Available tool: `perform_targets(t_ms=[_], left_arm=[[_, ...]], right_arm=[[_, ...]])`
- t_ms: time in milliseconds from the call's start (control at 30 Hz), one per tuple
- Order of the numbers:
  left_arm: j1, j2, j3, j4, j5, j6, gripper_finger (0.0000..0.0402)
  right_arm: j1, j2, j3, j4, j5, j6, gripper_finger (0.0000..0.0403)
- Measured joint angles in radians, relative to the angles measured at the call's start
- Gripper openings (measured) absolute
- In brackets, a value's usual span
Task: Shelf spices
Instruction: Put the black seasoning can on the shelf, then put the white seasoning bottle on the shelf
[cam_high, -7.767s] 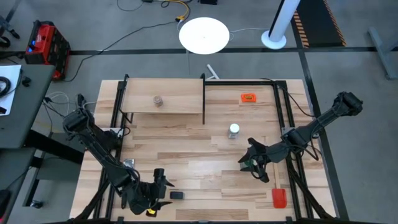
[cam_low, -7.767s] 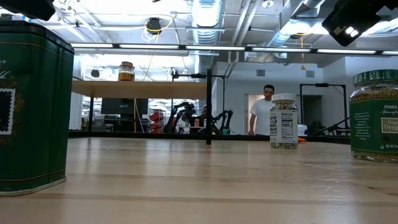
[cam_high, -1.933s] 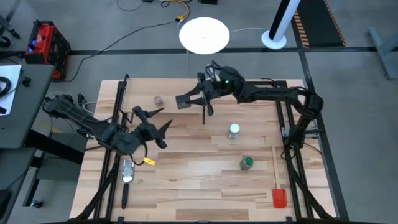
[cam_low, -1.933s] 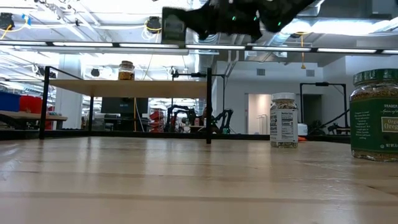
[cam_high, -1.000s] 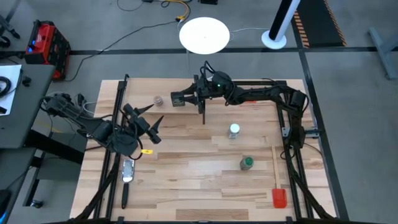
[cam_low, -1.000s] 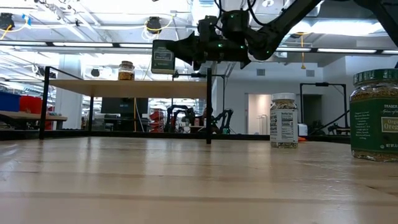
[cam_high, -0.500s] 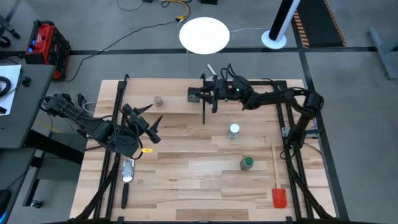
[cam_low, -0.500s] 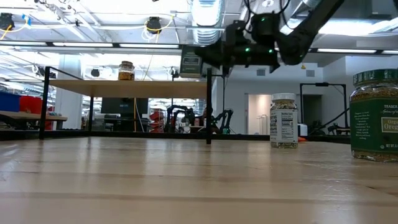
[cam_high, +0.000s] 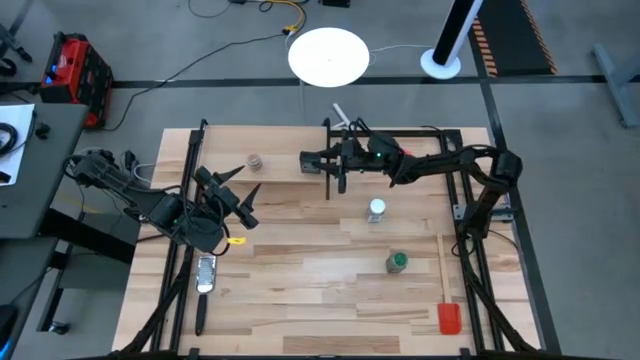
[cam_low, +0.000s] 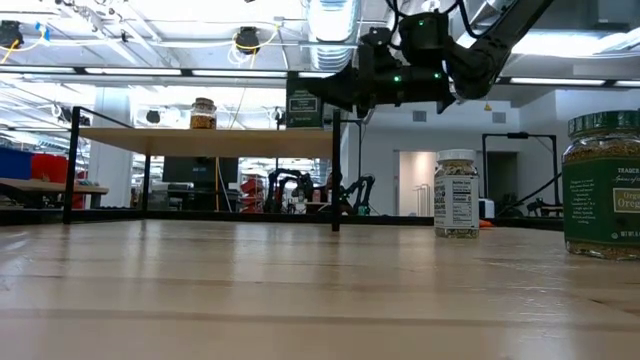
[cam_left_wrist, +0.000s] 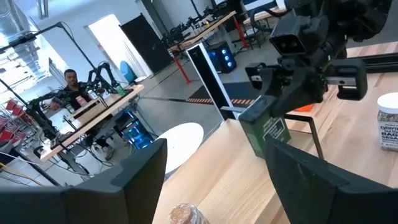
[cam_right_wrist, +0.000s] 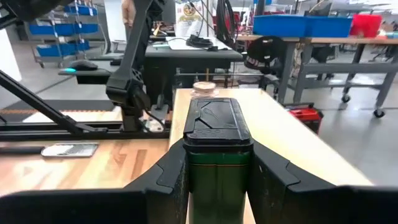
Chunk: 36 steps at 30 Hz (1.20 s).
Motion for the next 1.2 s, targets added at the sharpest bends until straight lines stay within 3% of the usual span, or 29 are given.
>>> perform_targets(t_ms=[367, 533, 633, 900, 1200], left_arm=[[0.000, 0.000, 0.000, -0.012, -0.001, -0.012, 0.0258], [0.000, 0.000, 0.000, -0.012, 0.000, -0.012, 0.0258], [0.000, 0.000, 0.000, -0.012, -0.001, -0.012, 0.0258], [0.000, 0.000, 0.000, -0.012, -0.001, -0.012, 0.0258], [0.000, 0.000, 0.000, -0.021, 0.000, -0.012, 0.0258]], right_arm=[[0.001, -0.001, 0.002, -0.043, -0.020, -0.058, 0.0127], [0.002, 0.001, 0.000, -0.055, -0.024, -0.047, 0.0240], [-0.007, 0.001, 0.000, -0.051, -0.019, -0.041, 0.0278], [-0.014, -0.009, 0.000, -0.064, -0.015, -0.038, 0.0284], [-0.014, -0.133, 0.000, -0.207, -0.013, -0.060, 0.0285]])
